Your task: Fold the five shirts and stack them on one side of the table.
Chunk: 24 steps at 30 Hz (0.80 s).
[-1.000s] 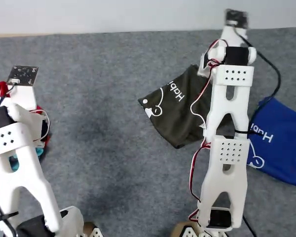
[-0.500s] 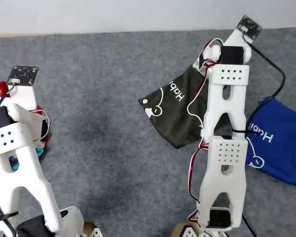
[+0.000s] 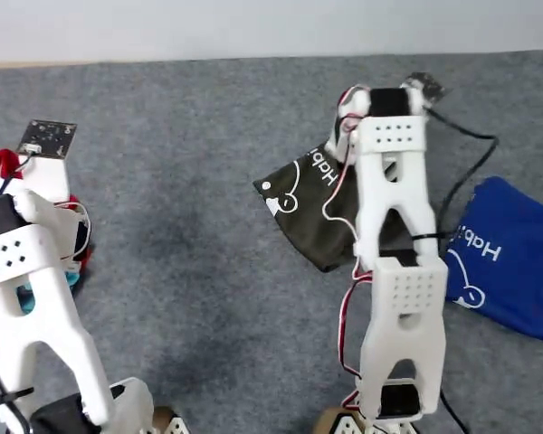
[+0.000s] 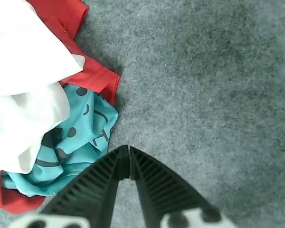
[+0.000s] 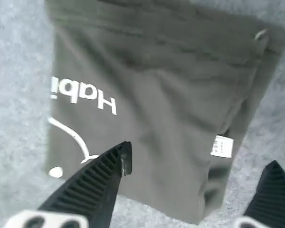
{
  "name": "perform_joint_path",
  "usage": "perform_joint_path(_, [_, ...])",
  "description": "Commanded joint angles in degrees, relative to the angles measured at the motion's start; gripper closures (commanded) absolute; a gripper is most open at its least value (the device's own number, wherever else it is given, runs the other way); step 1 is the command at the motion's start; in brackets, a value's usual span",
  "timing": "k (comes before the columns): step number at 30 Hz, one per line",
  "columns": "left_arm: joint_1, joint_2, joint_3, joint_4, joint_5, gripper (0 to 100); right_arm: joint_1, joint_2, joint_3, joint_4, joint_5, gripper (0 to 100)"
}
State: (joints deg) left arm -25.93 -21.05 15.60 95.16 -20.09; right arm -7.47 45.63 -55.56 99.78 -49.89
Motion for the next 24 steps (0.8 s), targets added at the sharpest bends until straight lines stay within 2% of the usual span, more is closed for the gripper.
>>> perform_joint_path(1, [-0.09, -1.49, -0.13, -0.97, -0.62, 99, -0.48, 2.24, -0.09, -3.82, -1.76, 59.0])
perform_joint_path(14, [-0.09, -1.49, -0.13, -0.97, -0.62, 99, -0.66, 14.73, -0.09, -11.03, -1.76, 59.0])
perform_joint_path(19, [-0.09, -1.49, -0.13, -0.97, -0.62, 99, -0.66, 17.98, -0.18, -9.54, -1.76, 59.5])
perform_joint_path(21, [-0.09, -1.49, -0.13, -0.97, -0.62, 99, -0.57, 18.15, -0.88, -7.87, -1.76, 63.4])
perform_joint_path(24, [-0.09, -1.49, -0.13, -0.97, -0.62, 99, -0.40, 18.59, -1.76, -6.46, -1.58, 77.8])
